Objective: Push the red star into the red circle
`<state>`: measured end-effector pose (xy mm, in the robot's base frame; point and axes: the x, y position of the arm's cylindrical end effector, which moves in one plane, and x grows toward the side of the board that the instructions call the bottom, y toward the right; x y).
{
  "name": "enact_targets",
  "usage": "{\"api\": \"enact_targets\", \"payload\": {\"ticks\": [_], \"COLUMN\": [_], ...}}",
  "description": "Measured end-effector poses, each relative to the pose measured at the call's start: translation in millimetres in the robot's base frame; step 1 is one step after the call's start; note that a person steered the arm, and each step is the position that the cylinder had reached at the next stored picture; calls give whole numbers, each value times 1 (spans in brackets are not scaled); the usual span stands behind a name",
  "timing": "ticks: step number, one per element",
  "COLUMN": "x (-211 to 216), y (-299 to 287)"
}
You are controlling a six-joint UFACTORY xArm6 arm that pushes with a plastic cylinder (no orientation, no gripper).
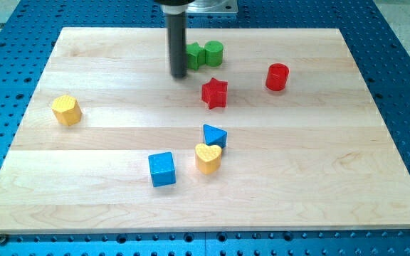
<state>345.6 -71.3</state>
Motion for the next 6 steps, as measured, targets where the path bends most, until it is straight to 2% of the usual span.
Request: {"api": "enact_targets", "payload": {"ticks": [1, 3, 4, 5, 6], "x": [64, 67, 45, 34, 34], "y": [1, 78, 88, 63, 125]}}
